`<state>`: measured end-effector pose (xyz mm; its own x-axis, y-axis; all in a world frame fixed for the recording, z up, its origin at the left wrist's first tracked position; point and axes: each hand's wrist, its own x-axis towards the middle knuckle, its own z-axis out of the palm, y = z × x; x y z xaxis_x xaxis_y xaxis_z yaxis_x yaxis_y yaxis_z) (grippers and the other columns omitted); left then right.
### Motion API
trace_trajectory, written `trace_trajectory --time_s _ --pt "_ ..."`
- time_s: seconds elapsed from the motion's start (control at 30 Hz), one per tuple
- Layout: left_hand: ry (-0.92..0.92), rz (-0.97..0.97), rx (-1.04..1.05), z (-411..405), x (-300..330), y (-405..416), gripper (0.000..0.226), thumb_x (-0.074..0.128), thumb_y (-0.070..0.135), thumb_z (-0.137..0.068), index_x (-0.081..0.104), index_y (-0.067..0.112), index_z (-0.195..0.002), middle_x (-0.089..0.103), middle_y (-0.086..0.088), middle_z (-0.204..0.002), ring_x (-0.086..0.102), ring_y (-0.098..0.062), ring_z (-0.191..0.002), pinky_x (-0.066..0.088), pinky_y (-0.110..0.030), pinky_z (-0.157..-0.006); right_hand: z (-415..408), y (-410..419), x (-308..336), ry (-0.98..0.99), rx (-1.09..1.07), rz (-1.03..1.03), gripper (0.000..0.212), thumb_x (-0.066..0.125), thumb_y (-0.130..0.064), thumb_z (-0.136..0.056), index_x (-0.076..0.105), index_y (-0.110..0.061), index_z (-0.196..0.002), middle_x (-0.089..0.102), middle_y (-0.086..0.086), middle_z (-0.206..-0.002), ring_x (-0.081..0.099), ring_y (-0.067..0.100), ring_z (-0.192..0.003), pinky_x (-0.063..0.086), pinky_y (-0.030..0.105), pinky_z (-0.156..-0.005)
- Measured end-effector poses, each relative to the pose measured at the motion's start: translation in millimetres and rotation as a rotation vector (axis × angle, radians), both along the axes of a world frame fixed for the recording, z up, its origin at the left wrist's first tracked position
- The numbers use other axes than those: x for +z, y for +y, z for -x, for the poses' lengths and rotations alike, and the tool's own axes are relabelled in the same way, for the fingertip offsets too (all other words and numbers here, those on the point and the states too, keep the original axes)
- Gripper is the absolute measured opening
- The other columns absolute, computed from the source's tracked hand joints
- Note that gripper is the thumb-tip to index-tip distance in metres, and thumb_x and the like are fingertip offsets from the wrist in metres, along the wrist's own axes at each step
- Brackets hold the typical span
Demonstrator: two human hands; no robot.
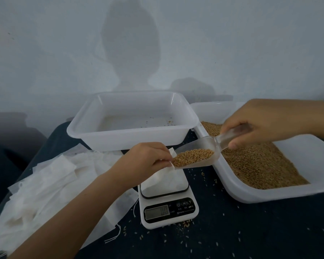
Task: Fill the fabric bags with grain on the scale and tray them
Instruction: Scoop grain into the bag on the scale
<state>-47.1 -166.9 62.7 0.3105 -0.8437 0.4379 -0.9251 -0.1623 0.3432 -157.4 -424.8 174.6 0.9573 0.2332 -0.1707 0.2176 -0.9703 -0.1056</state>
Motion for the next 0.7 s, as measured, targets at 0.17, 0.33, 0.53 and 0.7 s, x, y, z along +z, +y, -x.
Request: trace_trajectory --time_s 0.17,0.33,0.53,0.7 --pt "-0.007 0.016 0.006 1.2 -1.0 -2.9 0.013 0.069 0.014 -0.081 0.075 0.011 -0.093 0.07 -0.001 -0.091 0.064 -0.011 -0.081 0.054 -0.029 -0.074 -9.9 5.3 11.7 0.026 0.017 0.04 0.028 0.057 -0.061 -0.076 0.067 -0.043 -0.095 0.066 -0.012 -0.07 0.057 0.005 -0.057 0.042 0.023 -0.061" --pt "-0.02 0.01 0.015 -0.5 -0.3 -3.1 0.014 0.07 0.013 -0.08 0.075 0.01 -0.093 0.07 -0.002 -0.091 0.065 -0.012 -0.08 0.054 -0.029 -0.073 -14.5 9.5 15.7 0.029 0.023 0.077 0.032 0.056 -0.06 -0.077 0.069 -0.039 -0.097 0.064 -0.016 -0.07 0.056 0.004 -0.057 0.041 0.019 -0.059" --pt "-0.013 -0.017 0.022 -2.2 -0.7 -3.4 0.013 0.069 0.015 -0.082 0.075 0.013 -0.094 0.069 0.0 -0.091 0.063 -0.009 -0.081 0.052 -0.028 -0.074 -19.8 14.2 21.8 0.081 0.031 0.126 0.034 0.057 -0.061 -0.075 0.068 -0.039 -0.098 0.063 -0.026 -0.074 0.057 -0.001 -0.062 0.041 0.013 -0.061" --pt "-0.032 -0.045 0.003 -9.3 16.3 -22.3 0.014 0.066 0.017 -0.085 0.074 0.011 -0.095 0.069 0.0 -0.093 0.062 -0.012 -0.083 0.049 -0.028 -0.078 -19.6 8.6 38.9 0.08 -0.01 0.162 0.027 0.061 -0.056 -0.077 0.067 -0.039 -0.097 0.059 -0.034 -0.072 0.054 -0.011 -0.065 0.037 0.007 -0.063"
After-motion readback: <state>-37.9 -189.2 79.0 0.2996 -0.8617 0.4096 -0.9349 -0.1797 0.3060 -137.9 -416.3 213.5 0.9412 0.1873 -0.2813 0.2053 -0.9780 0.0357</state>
